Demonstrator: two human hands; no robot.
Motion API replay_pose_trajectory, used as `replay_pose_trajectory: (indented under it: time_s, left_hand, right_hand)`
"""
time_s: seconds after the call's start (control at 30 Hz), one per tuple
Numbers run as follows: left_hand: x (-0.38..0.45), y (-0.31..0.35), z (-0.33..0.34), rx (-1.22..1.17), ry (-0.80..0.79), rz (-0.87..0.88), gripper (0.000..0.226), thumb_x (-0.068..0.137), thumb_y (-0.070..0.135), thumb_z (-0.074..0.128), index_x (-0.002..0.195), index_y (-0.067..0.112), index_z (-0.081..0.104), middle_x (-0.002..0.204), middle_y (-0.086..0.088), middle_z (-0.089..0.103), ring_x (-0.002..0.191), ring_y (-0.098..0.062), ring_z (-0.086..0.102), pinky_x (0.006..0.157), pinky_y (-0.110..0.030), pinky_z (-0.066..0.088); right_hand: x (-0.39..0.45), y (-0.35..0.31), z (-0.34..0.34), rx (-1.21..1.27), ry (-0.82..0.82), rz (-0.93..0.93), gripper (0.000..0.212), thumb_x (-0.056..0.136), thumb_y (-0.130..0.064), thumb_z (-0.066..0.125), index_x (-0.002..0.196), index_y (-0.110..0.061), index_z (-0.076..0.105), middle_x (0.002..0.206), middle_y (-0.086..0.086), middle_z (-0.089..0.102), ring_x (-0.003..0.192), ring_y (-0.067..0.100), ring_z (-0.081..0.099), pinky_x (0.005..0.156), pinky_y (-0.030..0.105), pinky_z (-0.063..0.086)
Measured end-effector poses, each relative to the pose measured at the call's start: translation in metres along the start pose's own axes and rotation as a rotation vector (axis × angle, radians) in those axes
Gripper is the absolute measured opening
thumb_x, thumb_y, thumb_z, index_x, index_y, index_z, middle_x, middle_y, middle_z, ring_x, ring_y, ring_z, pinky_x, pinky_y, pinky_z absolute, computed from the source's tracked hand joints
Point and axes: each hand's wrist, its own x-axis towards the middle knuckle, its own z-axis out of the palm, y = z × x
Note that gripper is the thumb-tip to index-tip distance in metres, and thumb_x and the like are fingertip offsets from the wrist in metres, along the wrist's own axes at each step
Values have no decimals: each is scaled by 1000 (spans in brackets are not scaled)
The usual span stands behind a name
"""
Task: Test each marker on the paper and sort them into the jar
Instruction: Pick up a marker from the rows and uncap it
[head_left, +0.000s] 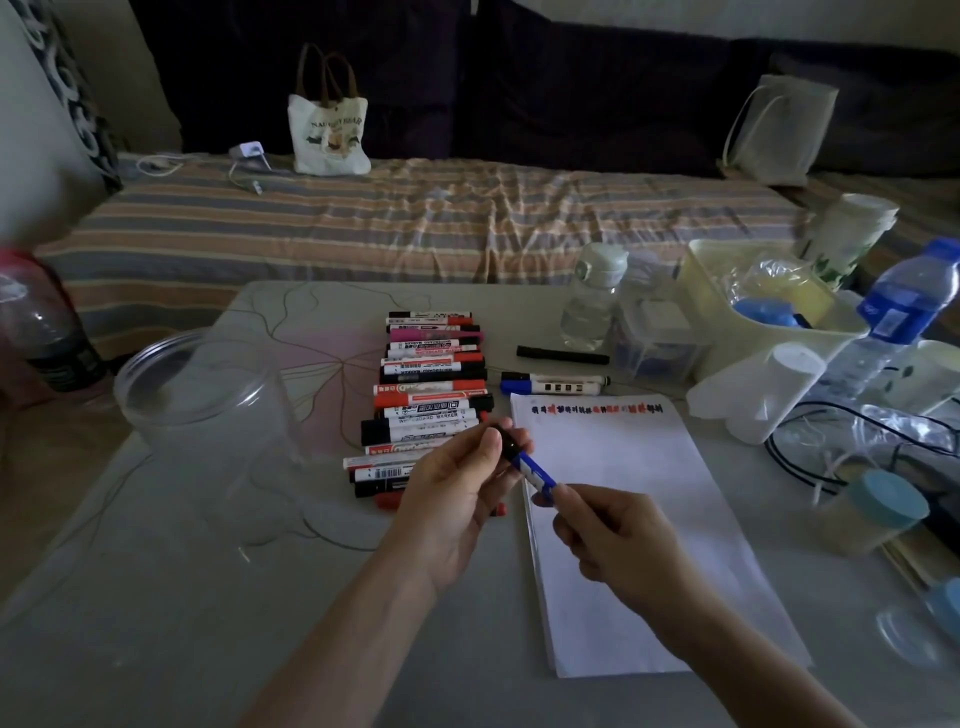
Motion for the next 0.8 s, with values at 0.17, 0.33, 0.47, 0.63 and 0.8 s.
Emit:
replay_pose_trajectory:
  time_s: [0.17, 0.33, 0.47, 0.63, 0.8]
  left_hand:
    - [12, -9, 10, 88, 189, -47, 14, 92, 18, 60, 98, 11, 71, 95, -6, 76, 98, -20, 71, 74, -29, 54]
    - [26, -11, 11, 23, 315, -50, 19, 90, 22, 63, 99, 7, 71, 89, -7, 76, 87, -15, 73, 83, -32, 58]
    - [44, 11, -20, -10, 285, 155, 18, 91, 19, 60, 98, 3, 67, 95, -13, 72, 89, -22, 72, 74, -27, 59]
    - [48, -11, -10, 1027, -22, 514, 12, 93, 21, 60, 103, 17, 66, 93, 6, 70, 86, -3, 65, 78, -17, 51]
    - [73, -24, -15, 1519, -98, 685, 25, 91, 20, 63, 115, 17, 65, 111, 5, 63, 102, -10, 56, 91, -30, 48]
  right_hand:
    - [4, 8, -3, -434, 262, -357, 11, 93, -23, 60, 95, -26, 70, 62, -9, 60, 51, 5, 53, 43, 16, 41]
    - [12, 14, -13, -680, 362, -636, 12, 91, -21, 64, 95, -13, 73, 62, -7, 60, 50, 13, 54, 45, 28, 46]
    - [4, 24, -38, -628, 413, -490, 15, 89, -21, 65, 102, -18, 70, 68, -11, 61, 59, 9, 58, 48, 11, 40]
    - [22, 31, -39, -488, 250, -277, 37, 98, -15, 50, 122, -43, 48, 99, -15, 59, 72, -2, 64, 62, 12, 52]
    - [45, 23, -46, -274, 209, -274, 47, 98, 1, 43, 109, -43, 57, 114, -9, 57, 93, 4, 67, 79, 20, 55]
